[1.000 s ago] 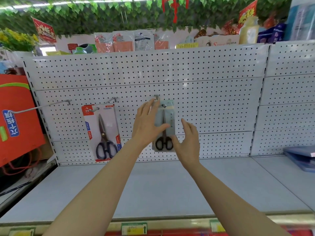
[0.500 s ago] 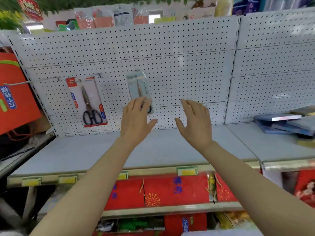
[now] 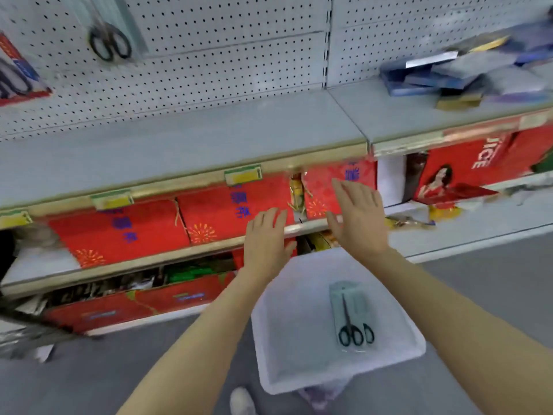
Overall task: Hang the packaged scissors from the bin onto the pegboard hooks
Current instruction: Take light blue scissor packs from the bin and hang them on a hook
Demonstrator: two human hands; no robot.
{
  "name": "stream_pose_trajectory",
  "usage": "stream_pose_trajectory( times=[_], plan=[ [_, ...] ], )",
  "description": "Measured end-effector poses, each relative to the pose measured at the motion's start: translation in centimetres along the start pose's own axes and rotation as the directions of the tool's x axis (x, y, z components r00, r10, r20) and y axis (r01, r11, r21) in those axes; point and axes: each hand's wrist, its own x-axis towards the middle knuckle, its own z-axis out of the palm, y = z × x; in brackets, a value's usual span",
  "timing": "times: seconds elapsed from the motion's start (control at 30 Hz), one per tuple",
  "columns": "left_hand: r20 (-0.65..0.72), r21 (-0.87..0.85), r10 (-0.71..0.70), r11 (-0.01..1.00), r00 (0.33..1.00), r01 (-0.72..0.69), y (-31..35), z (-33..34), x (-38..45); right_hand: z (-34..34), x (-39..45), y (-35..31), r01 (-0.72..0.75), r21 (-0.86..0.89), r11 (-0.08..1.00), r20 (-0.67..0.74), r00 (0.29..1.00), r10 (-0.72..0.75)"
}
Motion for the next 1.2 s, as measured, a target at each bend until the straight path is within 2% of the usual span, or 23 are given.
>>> stream_pose_trajectory(
  times=[0.13,0.2,0.3,0.37,0.47,0.53,0.6,0.67,0.77,0.83,0.97,1.03,1.1,1.2],
  plan=[
    [0.281,-0.046,-0.038,0.998,0.959,0.053,3.2,8.8,-3.2,2.7,-7.9,4.3,-0.117,-0.084,0.990,0.159,0.979,0.129],
    [0.443,-0.040,-0.059,0.996,0.894,0.086,4.5,13.0,-4.6,3.9,-11.7,6.2,-0.161,-0.126,0.979,0.231,0.955,0.186],
    [0.597,-0.008,-0.109,0.990,0.795,0.141,6.8,18.8,-6.4,5.8,-16.8,8.7,-0.217,-0.168,0.962,0.302,0.917,0.259],
    [0.707,-0.024,-0.177,0.961,0.685,0.274,8.5,22.1,-7.2,7.0,-19.6,9.9,-0.243,-0.180,0.953,0.350,0.890,0.293],
    [0.819,-0.074,-0.292,0.800,0.494,0.595,11.1,26.3,-7.4,8.7,-23.1,11.0,-0.257,-0.193,0.947,0.377,0.871,0.313],
    [0.823,-0.082,-0.371,0.672,0.430,0.736,12.9,28.7,-7.1,9.9,-24.8,11.3,-0.269,-0.195,0.943,0.378,0.867,0.325],
    [0.804,-0.013,-0.451,0.638,0.388,0.770,14.9,30.7,-6.9,10.9,-25.9,11.4,-0.287,-0.182,0.940,0.405,0.849,0.338],
    [0.765,0.087,-0.523,0.661,0.375,0.745,16.5,32.1,-7.0,11.8,-26.8,11.4,-0.300,-0.170,0.939,0.426,0.836,0.344],
    [0.694,0.161,-0.580,0.703,0.426,0.693,17.2,33.3,-7.7,13.1,-27.4,10.9,-0.308,-0.155,0.939,0.440,0.829,0.345],
    [0.676,0.182,-0.592,0.711,0.438,0.679,16.9,33.5,-8.1,14.0,-27.7,10.7,-0.355,-0.146,0.924,0.498,0.780,0.378],
    [0.669,0.156,-0.627,0.643,0.398,0.750,14.2,33.0,-8.4,16.0,-28.3,10.7,-0.510,-0.209,0.834,0.661,0.556,0.505],
    [0.695,0.042,-0.601,0.582,0.395,0.812,12.3,32.8,-8.9,17.5,-28.6,10.9,-0.586,-0.234,0.776,0.728,0.423,0.539],
    [0.696,-0.089,-0.568,0.537,0.438,0.839,10.5,32.4,-9.6,19.2,-28.7,11.0,-0.656,-0.262,0.707,0.753,0.319,0.575],
    [0.687,-0.236,-0.510,0.518,0.518,0.822,8.7,31.8,-10.6,21.3,-28.6,10.0,-0.720,-0.323,0.615,0.736,0.217,0.641]
  ],
)
